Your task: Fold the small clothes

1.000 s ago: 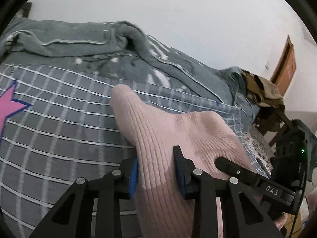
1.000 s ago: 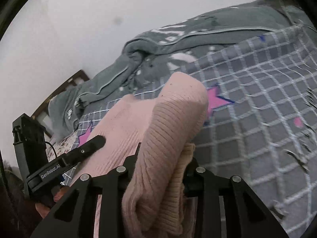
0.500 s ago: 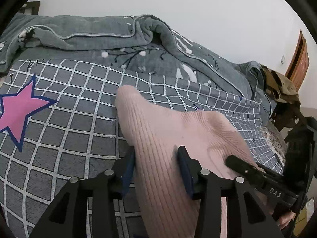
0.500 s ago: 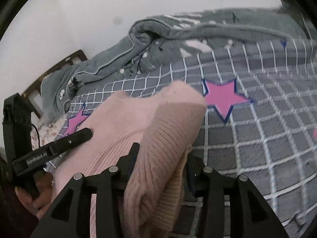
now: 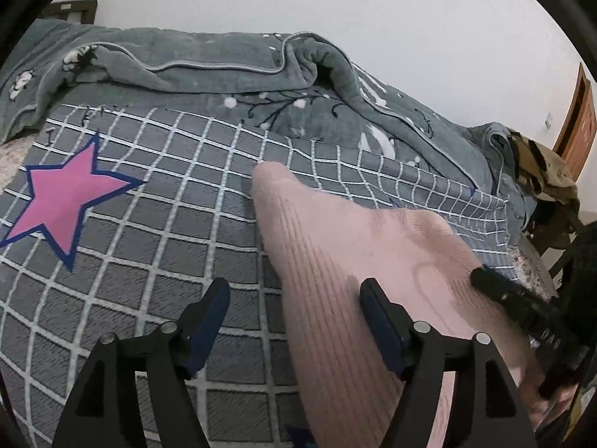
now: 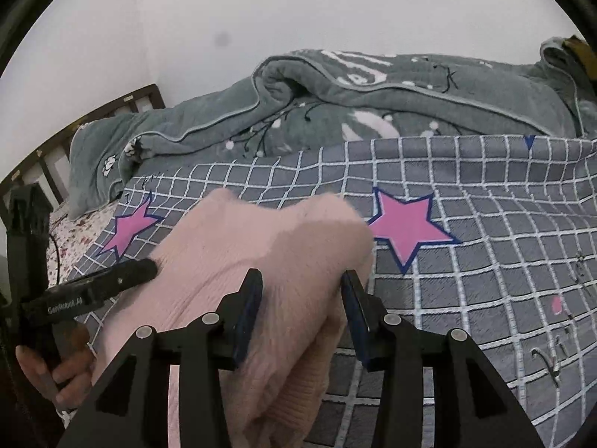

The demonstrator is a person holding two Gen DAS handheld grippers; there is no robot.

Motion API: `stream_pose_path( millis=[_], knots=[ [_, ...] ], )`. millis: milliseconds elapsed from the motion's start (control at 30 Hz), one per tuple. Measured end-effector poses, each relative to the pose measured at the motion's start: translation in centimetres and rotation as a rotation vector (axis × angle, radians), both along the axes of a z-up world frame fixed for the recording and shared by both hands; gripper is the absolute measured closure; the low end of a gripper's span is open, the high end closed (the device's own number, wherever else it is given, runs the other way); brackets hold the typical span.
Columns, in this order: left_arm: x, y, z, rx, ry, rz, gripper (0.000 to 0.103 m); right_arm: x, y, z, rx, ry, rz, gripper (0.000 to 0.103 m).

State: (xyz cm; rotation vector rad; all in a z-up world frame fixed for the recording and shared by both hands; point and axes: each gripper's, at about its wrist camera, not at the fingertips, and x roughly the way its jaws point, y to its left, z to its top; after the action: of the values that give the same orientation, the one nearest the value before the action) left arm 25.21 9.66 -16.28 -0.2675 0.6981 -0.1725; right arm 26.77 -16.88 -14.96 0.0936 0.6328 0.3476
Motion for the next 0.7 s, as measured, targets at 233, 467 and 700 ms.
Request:
stream_pose_path(
  millis=[233,467,700],
  knots=[
    [-1.0,0.9,0.5,0.065,-0.048,0.069,0.024,0.3,-0.8,0.2,0.055,0.013,-0.012,0.059],
    [-0.3,1.0,0.3,0.057,-0.034,0.085,0.024,1.1,0.7,-1.0,0.041,0.036,-0.031,0.071],
    [0.0,0.6,0.4,0.069,-0.038,0.091,0.024,0.0,0.4,-0.3,0.046,-0.054,-0.026,0.093]
  ],
)
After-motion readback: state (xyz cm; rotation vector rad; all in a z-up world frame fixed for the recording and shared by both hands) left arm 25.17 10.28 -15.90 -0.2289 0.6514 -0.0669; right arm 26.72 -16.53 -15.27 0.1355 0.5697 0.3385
